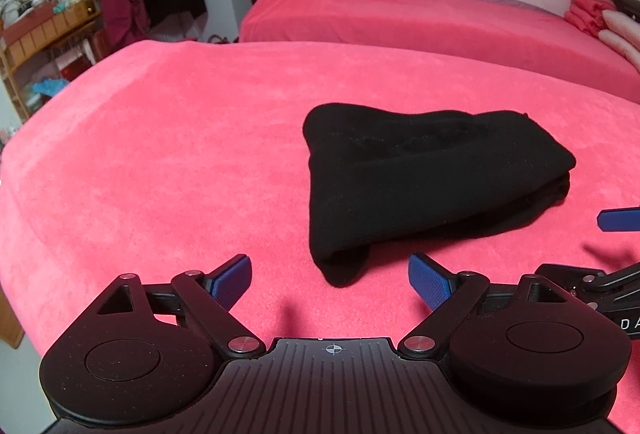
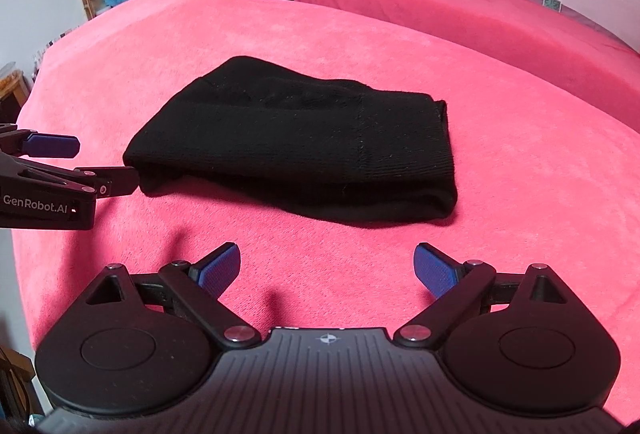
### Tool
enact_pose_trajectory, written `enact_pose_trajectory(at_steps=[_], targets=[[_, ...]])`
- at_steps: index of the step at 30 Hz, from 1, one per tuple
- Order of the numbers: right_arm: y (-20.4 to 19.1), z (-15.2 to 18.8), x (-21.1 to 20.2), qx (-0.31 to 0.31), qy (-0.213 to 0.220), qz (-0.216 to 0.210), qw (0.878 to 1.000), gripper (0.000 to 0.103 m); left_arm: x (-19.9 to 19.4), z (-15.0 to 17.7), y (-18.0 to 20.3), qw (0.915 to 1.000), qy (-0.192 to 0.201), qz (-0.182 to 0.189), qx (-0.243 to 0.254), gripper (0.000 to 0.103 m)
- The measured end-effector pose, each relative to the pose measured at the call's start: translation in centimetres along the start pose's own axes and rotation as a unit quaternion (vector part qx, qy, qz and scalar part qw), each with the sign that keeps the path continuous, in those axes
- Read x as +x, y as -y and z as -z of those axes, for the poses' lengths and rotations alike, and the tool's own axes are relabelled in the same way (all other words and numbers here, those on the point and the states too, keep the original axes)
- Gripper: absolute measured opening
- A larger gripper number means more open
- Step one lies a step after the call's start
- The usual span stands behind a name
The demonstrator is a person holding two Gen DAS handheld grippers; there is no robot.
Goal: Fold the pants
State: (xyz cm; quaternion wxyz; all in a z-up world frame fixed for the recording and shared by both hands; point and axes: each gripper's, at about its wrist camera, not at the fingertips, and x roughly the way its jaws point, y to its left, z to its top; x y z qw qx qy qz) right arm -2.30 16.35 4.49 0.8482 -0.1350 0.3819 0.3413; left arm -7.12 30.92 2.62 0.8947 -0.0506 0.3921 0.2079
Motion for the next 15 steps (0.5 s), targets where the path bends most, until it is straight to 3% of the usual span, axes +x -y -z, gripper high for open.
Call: enact_pose_trajectory(at_steps=[15], targets=[[0.56,0.16,0.92,0.014,-0.011,-0.007,1.0,0.095,0.58,0.36,1.0,0.9998,-0.008,0.013,0.014,0.103]])
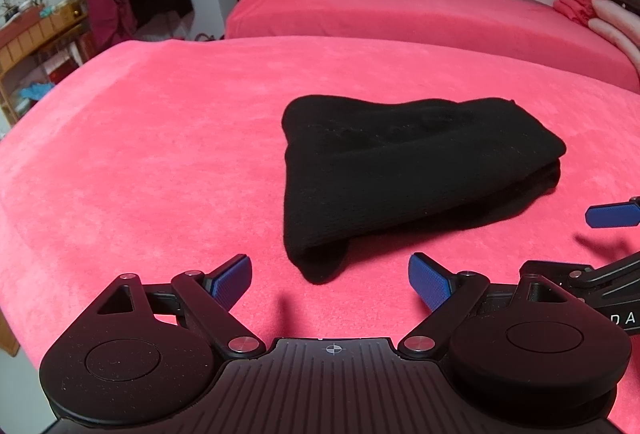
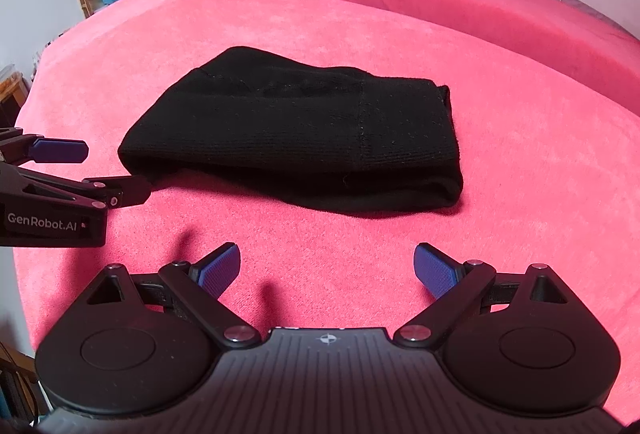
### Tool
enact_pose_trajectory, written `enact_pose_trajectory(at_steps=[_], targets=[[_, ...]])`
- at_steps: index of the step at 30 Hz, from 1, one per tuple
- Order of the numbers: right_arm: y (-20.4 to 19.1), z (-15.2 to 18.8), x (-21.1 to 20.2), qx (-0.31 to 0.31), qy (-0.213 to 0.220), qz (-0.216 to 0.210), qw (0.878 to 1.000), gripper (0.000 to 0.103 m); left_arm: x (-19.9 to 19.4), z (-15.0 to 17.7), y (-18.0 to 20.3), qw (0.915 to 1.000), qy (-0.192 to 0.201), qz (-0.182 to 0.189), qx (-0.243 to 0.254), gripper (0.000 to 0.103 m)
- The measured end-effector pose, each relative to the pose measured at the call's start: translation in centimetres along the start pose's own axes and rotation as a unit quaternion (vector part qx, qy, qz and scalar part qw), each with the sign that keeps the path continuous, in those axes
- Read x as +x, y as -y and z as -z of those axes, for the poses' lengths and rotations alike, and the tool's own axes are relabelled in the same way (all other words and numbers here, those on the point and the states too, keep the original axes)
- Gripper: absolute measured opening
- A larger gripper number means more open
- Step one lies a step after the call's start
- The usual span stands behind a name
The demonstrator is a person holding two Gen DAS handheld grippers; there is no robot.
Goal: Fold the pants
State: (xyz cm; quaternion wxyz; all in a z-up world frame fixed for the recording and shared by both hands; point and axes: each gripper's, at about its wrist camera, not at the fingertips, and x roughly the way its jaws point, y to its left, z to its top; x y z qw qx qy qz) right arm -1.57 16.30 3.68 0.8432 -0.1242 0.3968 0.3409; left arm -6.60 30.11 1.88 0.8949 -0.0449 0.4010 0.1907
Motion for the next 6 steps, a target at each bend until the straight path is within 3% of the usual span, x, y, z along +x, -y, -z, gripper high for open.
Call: enact_pose_trajectory(at_steps=[6], targets=[[0.12,-0.13,0.2,0.008,0.0,-0.004,1.0,0.095,0.03,-0.04,-0.23,1.0,-0.007,0.004,-0.001,0.103]])
